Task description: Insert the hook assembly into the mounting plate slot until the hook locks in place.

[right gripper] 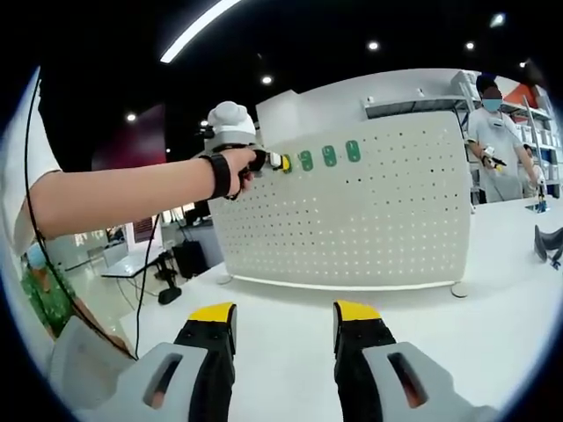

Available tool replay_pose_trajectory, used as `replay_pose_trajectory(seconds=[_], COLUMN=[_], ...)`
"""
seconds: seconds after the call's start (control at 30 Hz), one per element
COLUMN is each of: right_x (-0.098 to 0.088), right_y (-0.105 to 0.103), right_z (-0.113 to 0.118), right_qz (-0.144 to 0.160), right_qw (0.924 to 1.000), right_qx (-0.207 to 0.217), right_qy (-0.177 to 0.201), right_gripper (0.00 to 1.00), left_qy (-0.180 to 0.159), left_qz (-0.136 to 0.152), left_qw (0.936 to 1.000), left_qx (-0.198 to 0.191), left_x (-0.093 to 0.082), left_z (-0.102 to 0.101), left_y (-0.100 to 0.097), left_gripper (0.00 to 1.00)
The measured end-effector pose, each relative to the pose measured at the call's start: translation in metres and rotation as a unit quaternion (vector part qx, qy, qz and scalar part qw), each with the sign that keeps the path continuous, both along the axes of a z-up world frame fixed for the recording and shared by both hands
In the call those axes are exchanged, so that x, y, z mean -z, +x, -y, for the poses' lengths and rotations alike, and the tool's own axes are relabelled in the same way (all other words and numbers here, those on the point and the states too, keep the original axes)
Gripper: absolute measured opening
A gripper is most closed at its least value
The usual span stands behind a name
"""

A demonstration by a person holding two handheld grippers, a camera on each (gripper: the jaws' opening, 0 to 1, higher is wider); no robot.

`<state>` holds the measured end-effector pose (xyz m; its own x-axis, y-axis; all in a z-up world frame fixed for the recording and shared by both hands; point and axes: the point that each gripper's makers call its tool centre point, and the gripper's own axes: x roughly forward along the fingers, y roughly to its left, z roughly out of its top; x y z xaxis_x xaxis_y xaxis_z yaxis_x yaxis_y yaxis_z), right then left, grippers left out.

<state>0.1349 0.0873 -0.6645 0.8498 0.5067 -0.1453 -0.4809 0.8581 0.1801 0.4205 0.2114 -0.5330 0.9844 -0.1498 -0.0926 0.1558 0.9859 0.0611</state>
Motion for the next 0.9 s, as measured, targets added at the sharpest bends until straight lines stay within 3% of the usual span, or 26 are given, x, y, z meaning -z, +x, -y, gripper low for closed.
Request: replay_pose_trajectory(seconds=[0.23,0.43,0.73,0.9], right_x=[-0.0010,-0.0013,-0.0021,-0.0034], right_y=[0.0008,0.0017,0.0010,0.0007], right_z=[0.0019,-0.0015,-0.0042,-0.0036], right_qz=[0.000,0.001,0.000,0.003], right_qw=[1.0000,1.0000,1.0000,1.0000], right_qx=[0.003,-0.002,-0.008,-0.006], right_qy=[0.002,0.001,0.003,0.002], right_gripper=[0.44,0.44,0.44,0.44], left_qy=[0.003,0.026,0.022,0.052], left_qz=[-0.004,0.014,0.013,0.009], left_qw=[1.0000,0.9994,0.9995,0.9984], left_qx=[0.008,0.018,0.021,0.018], left_x=[-0.0014,-0.0082,-0.0086,-0.0078], left_z=[0.0001,0.0014,-0.0003,0.0011], left_y=[0.0010,0.0016,0.0044,0.0019], left_gripper=[0.06,0.08,0.06,0.06])
